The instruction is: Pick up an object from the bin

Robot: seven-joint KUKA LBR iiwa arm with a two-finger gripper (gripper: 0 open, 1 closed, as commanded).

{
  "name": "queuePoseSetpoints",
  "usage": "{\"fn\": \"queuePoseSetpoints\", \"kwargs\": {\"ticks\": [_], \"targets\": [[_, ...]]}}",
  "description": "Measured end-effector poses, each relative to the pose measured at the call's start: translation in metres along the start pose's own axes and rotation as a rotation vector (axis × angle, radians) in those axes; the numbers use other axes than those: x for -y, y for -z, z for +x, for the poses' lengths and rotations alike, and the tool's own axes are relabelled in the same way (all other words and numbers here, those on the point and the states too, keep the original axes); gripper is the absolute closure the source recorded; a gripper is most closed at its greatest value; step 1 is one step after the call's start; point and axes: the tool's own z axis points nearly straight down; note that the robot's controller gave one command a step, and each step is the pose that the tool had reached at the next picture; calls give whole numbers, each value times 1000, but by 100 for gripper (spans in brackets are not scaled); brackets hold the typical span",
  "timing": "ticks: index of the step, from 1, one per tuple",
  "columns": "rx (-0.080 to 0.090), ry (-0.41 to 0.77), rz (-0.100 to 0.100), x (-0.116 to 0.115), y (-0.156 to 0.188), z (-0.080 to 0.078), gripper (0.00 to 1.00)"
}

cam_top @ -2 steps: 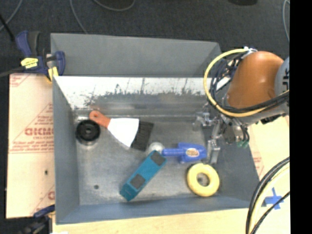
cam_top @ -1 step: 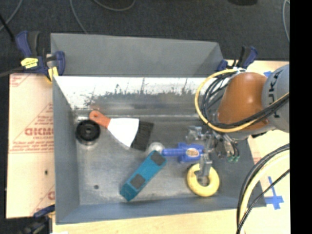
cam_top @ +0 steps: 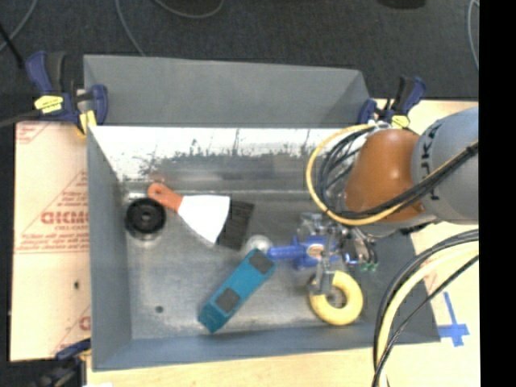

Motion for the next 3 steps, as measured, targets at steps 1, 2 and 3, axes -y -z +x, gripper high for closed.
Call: {"fn": "queuePoseSetpoints", "kwargs": {"ticks": [1, 2, 3], "targets": [[9, -45, 2, 1, -18, 3, 100], [9, -44, 2, 1, -18, 3, 100], [16, -88, 4, 19, -18, 33, 100]]}}
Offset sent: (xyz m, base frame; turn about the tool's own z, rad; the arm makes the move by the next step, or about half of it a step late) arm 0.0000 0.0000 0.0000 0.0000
